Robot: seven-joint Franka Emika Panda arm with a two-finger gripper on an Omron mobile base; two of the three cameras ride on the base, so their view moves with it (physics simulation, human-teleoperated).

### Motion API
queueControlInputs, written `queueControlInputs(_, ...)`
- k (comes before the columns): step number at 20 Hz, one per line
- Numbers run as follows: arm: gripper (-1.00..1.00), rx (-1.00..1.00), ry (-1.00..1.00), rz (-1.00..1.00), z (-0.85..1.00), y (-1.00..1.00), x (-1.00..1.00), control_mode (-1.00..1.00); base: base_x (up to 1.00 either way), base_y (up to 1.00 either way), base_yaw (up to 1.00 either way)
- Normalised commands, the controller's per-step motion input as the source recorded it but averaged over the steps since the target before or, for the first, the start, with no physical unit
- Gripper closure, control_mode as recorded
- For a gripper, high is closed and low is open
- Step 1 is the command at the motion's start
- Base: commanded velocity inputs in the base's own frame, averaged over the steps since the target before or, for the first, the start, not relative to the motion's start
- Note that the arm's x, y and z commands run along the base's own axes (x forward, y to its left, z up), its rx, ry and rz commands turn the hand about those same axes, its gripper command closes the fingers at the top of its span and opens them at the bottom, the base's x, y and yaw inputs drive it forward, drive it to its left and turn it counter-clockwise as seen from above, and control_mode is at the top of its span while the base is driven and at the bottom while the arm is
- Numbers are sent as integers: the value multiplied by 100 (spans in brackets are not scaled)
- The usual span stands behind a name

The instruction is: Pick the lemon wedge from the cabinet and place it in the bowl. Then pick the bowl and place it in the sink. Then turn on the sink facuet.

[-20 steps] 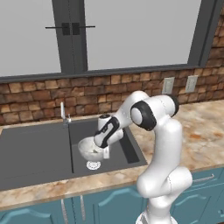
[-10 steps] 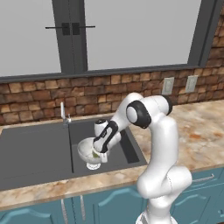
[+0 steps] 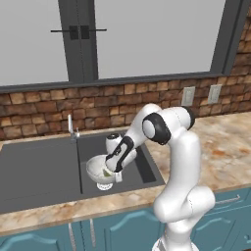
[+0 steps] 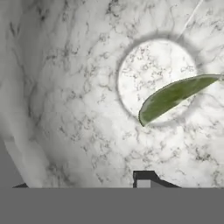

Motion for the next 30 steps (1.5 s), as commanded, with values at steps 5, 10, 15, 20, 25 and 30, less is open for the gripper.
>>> queueControlInputs(5, -100, 1, -9, 3, 71, -2, -3, -100, 0, 0, 0)
queueControlInputs(10, -100, 4, -11, 1, 64, -2, -35, -100, 0, 0, 0)
queueControlInputs(15, -100, 19, -5, 8, 74, -20, -54, -100, 0, 0, 0)
queueControlInputs(20, -100, 13, 0, 9, 43, -8, -29, -100, 0, 0, 0)
queueControlInputs(25, -100, 9, 4, -3, 41, 1, 0, -100, 0, 0, 0)
queueControlInputs(30, -100, 25, -1, -8, 96, 5, 25, -100, 0, 0, 0)
